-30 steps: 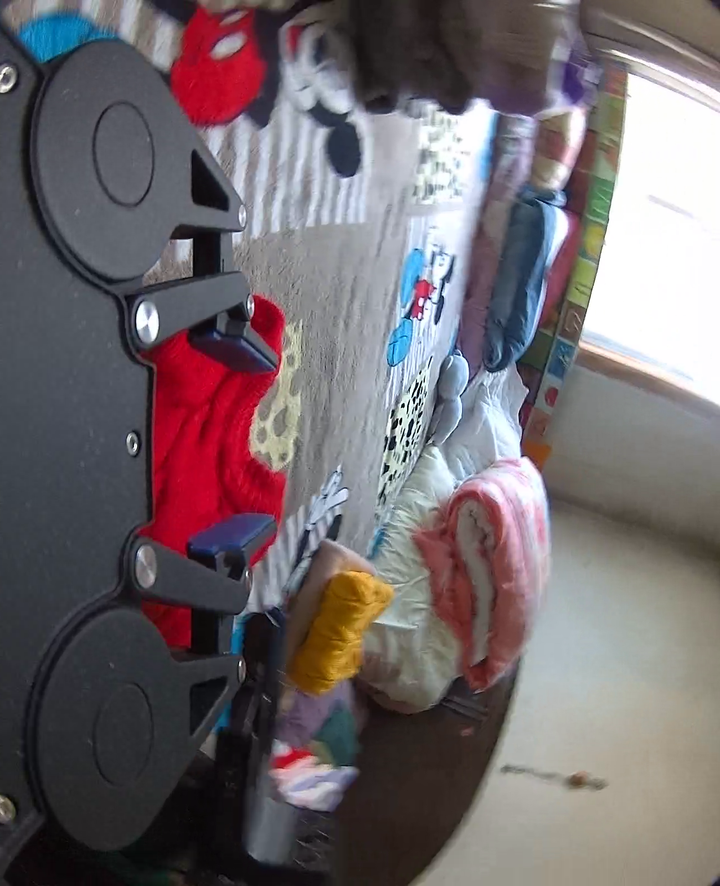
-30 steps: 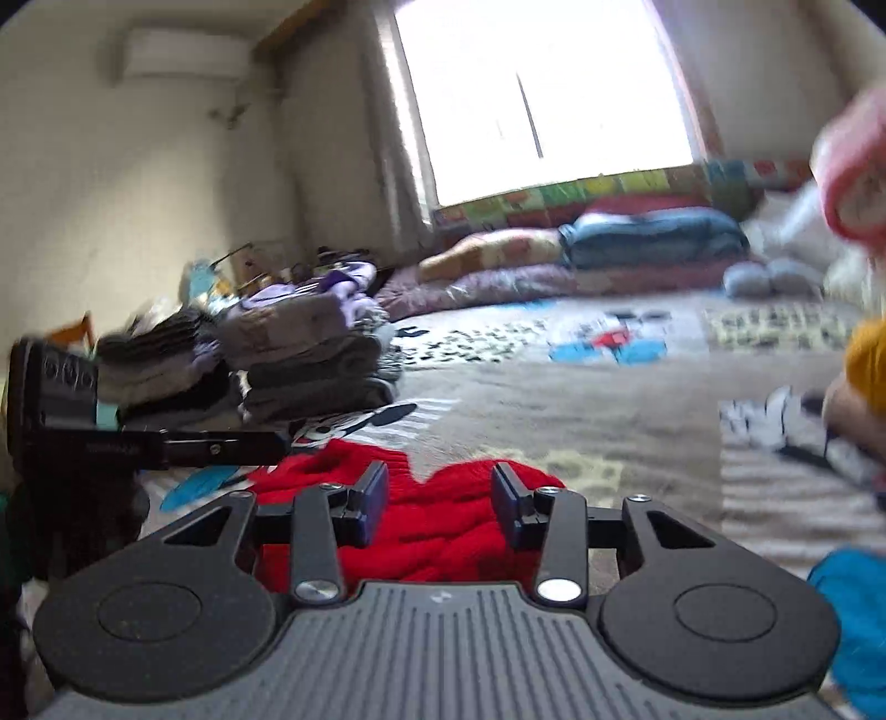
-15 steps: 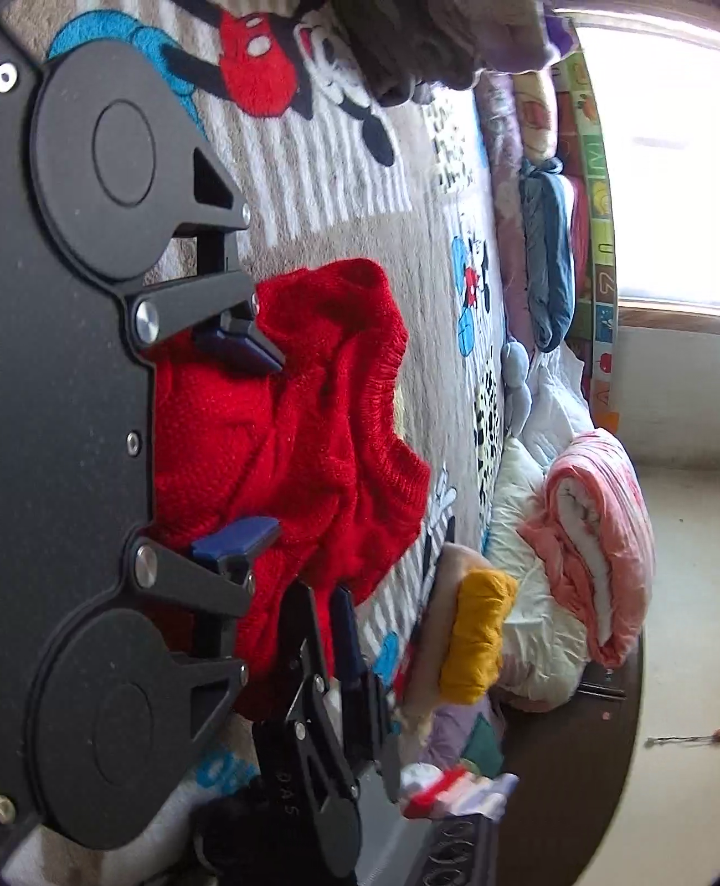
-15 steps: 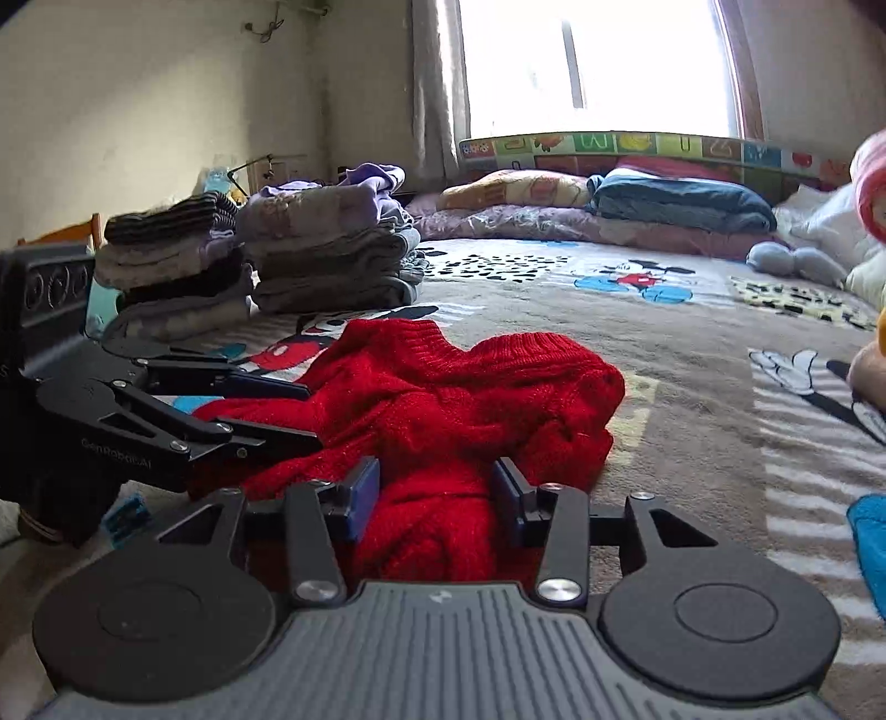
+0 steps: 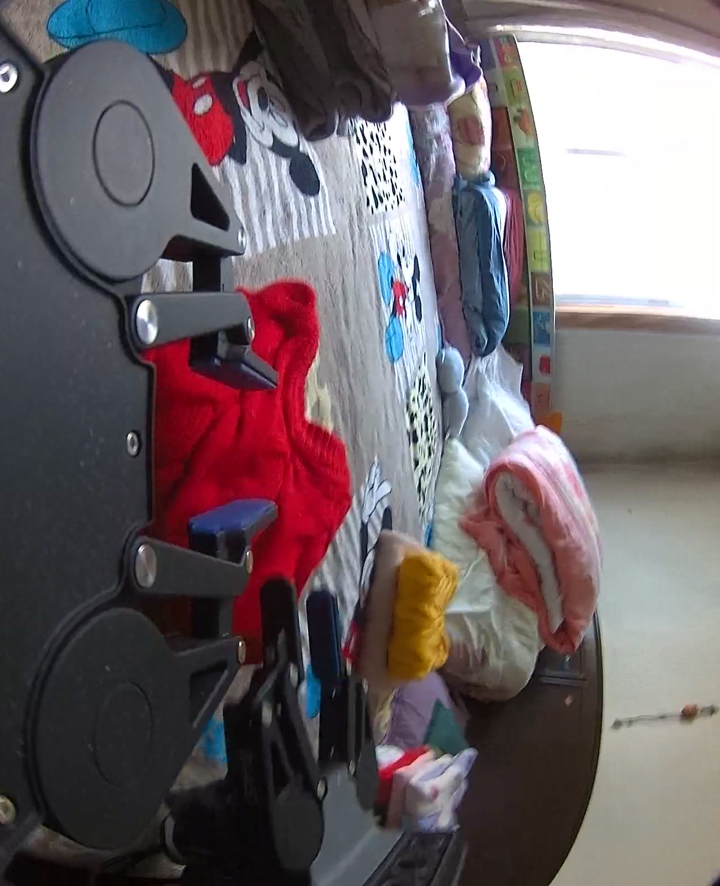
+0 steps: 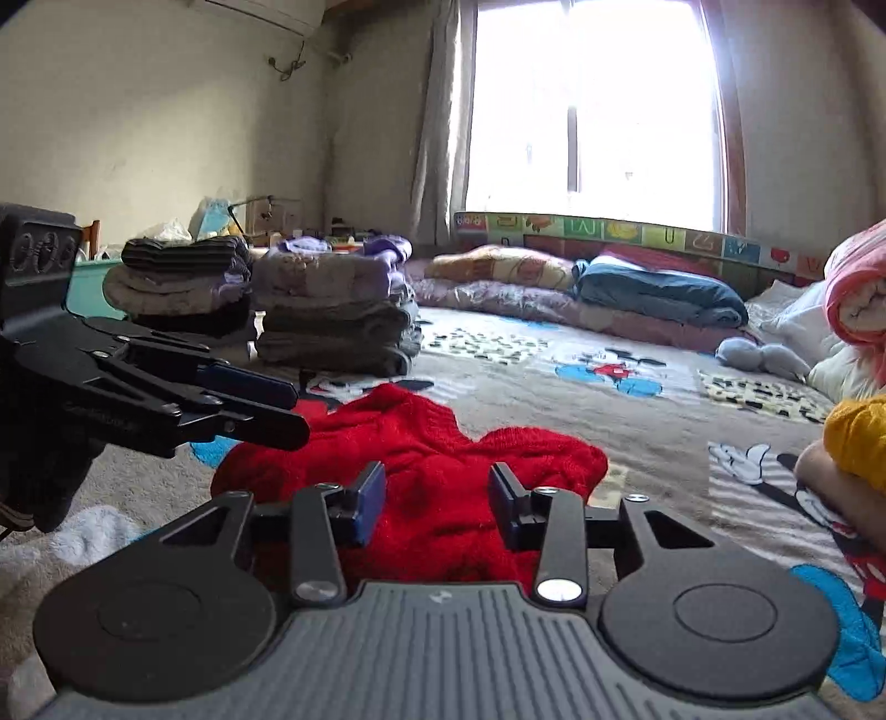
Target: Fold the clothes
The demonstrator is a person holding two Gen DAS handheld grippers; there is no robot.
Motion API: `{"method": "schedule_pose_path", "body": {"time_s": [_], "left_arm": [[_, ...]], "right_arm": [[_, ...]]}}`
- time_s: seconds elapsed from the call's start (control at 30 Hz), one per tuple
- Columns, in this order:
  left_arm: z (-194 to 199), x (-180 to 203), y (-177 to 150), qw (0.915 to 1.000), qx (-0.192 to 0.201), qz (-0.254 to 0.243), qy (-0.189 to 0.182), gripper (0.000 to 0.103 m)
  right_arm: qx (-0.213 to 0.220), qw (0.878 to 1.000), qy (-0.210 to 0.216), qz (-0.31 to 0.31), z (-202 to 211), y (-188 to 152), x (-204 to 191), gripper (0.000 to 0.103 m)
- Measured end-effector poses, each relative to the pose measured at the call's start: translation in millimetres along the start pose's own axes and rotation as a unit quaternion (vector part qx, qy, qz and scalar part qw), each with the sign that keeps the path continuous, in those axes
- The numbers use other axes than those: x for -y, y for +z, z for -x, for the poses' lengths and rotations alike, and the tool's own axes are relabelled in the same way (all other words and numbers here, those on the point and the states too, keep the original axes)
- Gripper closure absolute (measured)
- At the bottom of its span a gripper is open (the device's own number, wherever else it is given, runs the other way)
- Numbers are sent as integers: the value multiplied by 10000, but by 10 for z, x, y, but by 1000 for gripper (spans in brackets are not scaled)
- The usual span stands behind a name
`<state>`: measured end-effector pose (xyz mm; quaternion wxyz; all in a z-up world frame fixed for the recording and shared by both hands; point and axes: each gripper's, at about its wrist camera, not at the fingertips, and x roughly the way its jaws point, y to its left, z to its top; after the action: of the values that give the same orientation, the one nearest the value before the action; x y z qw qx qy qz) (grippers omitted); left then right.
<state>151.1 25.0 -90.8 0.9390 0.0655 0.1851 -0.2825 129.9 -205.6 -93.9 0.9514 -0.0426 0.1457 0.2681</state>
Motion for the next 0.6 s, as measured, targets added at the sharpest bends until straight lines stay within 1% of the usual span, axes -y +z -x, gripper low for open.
{"method": "schedule_pose_path", "body": {"time_s": [0.03,0.07,0.13,0.2,0.33,0.43,0.47,0.57,0.6], "left_arm": [[-100,-3,-64,9997,-257,7,25,61],[-162,1,-115,9994,-343,-3,51,62],[-273,13,-211,9989,-462,-29,103,62],[-298,-35,-254,9989,-450,116,69,61],[-261,44,-253,9990,-421,-47,149,61],[-158,-28,-145,9991,-419,111,-11,61],[-115,-38,-94,9994,-335,71,2,60],[-68,-101,57,10000,-15,-5,44,42],[-85,-137,106,10000,89,-21,23,41]], "right_arm": [[-162,9999,1,-43,-59,-30,16,62],[-453,9989,6,-153,-153,-96,56,61],[-509,9975,123,-481,-218,-198,168,60],[-559,9967,141,-578,-243,-188,201,60],[-554,9970,109,-528,-220,-209,159,60],[-492,9971,167,-560,-115,-148,136,59],[-454,9972,169,-563,-72,-104,141,59],[-175,9992,70,-366,1,59,147,58],[-79,9995,32,-293,11,117,154,57]]}}
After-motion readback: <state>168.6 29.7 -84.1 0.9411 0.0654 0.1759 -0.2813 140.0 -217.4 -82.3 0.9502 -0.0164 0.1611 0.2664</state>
